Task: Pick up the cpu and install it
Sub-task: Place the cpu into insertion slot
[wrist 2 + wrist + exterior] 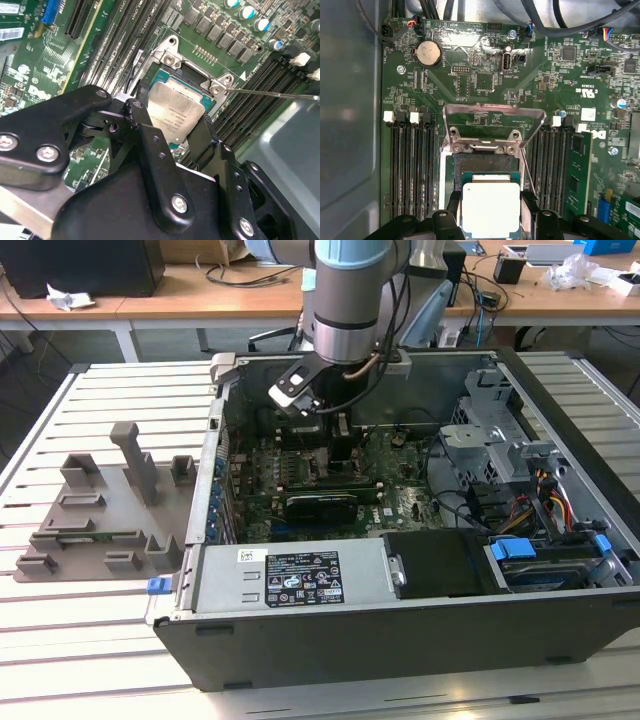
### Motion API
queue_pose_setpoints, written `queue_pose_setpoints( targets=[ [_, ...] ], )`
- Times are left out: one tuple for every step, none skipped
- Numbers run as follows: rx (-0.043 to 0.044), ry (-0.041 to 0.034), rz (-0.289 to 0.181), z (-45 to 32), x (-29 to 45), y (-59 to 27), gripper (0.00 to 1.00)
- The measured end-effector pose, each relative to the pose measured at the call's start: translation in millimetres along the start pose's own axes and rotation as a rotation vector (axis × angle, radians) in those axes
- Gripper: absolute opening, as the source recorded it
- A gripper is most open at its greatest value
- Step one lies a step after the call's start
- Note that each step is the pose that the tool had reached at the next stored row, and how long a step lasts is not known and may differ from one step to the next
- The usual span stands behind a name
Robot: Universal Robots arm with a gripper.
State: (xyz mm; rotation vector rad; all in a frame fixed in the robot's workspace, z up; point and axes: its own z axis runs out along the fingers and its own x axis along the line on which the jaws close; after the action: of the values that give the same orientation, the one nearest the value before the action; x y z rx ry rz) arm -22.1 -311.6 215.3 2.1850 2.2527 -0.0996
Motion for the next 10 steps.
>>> queue_pose_setpoints(
  targets=[
    [0.0002, 0.0002, 0.003, 1.6, 0.1, 0.6, 0.55],
    [0.0004, 0.0002, 0.009, 3.2, 0.2, 1.0, 0.55],
    [0.0006, 0.0003, 0.012, 4.2, 0.3, 1.5, 0.55],
    [0.0006, 0.0003, 0.013, 4.8, 0.4, 2.0, 0.55],
    [0.0006, 0.0005, 0.014, 6.0, 0.8, 2.7, 0.55],
    [0.0006, 0.0005, 0.015, 7.0, 1.1, 3.1, 0.55],
    [0.0008, 0.0004, 0.016, 9.9, 2.1, 3.7, 0.55],
    [0.0008, 0.0005, 0.016, 10.9, 2.7, 3.8, 0.55],
    [0.0009, 0.0004, 0.016, 11.7, 3.5, 3.9, 0.55],
    [0.0008, 0.0005, 0.016, 12.5, 4.1, 3.9, 0.55]
  ],
)
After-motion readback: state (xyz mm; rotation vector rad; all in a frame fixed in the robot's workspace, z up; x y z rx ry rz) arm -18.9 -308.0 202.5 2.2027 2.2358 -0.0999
